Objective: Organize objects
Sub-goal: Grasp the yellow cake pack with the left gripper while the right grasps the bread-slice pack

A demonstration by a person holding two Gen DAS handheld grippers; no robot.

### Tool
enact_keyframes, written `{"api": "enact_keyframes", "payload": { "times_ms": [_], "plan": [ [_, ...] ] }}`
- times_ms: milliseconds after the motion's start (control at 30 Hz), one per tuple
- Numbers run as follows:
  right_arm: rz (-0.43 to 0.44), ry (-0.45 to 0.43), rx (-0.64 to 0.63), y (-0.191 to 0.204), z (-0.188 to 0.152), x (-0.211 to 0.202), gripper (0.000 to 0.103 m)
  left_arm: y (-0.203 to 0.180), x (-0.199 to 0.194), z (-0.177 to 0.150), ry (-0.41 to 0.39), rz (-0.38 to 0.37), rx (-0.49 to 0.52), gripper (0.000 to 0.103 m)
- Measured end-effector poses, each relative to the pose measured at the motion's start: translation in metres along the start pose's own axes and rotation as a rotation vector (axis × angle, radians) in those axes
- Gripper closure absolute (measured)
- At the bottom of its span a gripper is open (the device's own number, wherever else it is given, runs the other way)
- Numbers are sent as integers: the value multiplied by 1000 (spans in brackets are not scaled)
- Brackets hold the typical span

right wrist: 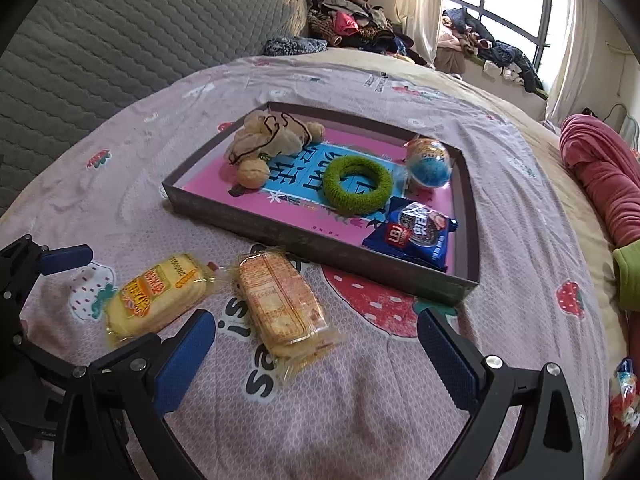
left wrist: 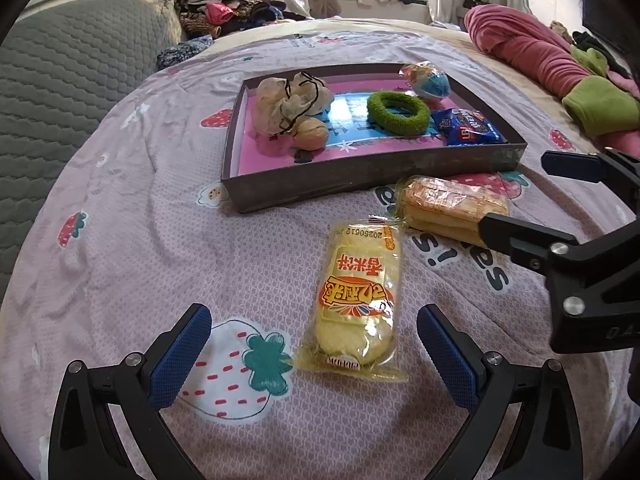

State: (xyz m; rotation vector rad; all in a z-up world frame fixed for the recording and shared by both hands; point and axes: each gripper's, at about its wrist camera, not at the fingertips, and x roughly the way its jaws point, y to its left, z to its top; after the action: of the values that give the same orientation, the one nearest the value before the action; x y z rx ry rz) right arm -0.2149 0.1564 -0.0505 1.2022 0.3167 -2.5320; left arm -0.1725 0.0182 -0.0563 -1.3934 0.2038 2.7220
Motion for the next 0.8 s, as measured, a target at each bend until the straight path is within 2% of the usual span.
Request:
{"api": "enact_keyframes", "payload": {
  "times_ms": [400,667,800],
  "plan": [
    [25,73,5,-2,6,32,1,0,15,5,11,-13,-6,0],
    [31,88,-8,2,8,43,1,1,21,8,12,-22,-13,1],
    [44,101,-9,4,11,48,4,-1,22,9,11,-23,-8,8]
  ]
}}
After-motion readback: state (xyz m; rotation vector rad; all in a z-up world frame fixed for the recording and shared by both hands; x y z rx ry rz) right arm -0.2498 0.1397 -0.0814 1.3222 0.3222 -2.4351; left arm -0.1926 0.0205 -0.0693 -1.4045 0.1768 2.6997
